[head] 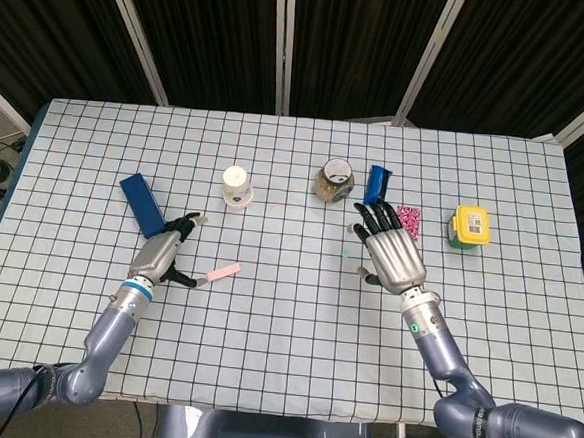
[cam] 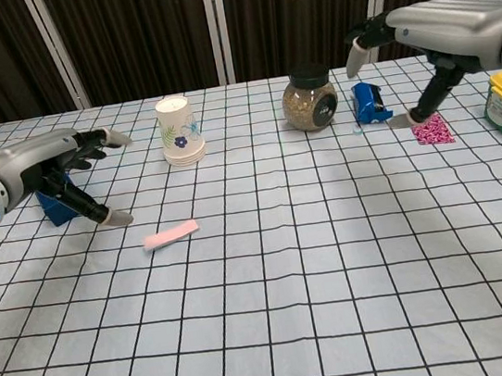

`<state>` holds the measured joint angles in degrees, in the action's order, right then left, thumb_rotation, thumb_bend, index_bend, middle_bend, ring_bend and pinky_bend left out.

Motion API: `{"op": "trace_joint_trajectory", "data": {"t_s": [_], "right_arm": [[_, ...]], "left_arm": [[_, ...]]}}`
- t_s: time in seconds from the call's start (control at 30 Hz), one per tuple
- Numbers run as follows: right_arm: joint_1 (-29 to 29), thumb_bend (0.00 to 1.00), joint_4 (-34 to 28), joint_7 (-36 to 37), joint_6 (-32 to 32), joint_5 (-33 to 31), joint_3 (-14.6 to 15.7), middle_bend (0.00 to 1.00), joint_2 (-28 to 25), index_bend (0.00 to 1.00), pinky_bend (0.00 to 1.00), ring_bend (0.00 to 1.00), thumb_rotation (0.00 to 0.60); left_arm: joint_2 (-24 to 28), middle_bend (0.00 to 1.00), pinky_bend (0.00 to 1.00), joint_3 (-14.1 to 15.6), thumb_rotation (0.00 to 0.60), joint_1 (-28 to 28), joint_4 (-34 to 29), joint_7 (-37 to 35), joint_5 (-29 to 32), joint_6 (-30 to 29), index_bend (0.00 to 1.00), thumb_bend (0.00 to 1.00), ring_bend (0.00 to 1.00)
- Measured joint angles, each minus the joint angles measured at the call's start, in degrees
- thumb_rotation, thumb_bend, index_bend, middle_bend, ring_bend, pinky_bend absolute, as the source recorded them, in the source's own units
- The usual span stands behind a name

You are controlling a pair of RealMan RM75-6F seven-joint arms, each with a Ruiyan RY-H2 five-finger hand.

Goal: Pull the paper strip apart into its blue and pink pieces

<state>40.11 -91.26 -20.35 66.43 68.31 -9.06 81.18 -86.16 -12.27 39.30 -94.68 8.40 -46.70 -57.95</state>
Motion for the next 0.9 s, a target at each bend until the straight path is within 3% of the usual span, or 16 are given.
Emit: {"op": "trace_joint_trajectory", "data": {"t_s": [0.27, 0.47, 0.7, 0.9], "right_arm": [[-6.7, 0.00, -1.8, 3.1, 7.7, 6.4, 3.2, 0.00, -5.3, 0.02, 0.00, 0.00, 0.600], [-15.1, 0.00, -0.5, 7.8, 17.5, 9.8, 6.2, 0.00, -9.1, 0.00, 0.00, 0.00, 0.600], [-25.5, 0.00, -0.5, 13.1, 25.4, 11.7, 9.6, 0.00, -14.1, 0.00, 0.00, 0.00, 0.600], [-30.6, 0.00, -1.9, 11.6, 29.7, 14.1, 11.1, 0.00, -15.0, 0.00, 0.00, 0.00, 0.600]], "left_arm": [[4.1, 0.00, 0.00, 1.4, 0.600, -4.0, -2.3, -1.7, -7.6, -5.6, 0.00, 0.00, 0.00], [8.7, 0.00, 0.00, 3.9, 0.600, -10.0, -4.8, -1.1, -14.1, -16.3, 0.00, 0.00, 0.00], [14.3, 0.00, 0.00, 10.0, 0.600, -19.5, -8.0, -0.1, -26.5, -29.3, 0.00, 0.00, 0.00], [17.4, 0.00, 0.00, 15.8, 0.600, -25.8, -8.9, -0.5, -34.3, -33.4, 0.00, 0.00, 0.00]]}}
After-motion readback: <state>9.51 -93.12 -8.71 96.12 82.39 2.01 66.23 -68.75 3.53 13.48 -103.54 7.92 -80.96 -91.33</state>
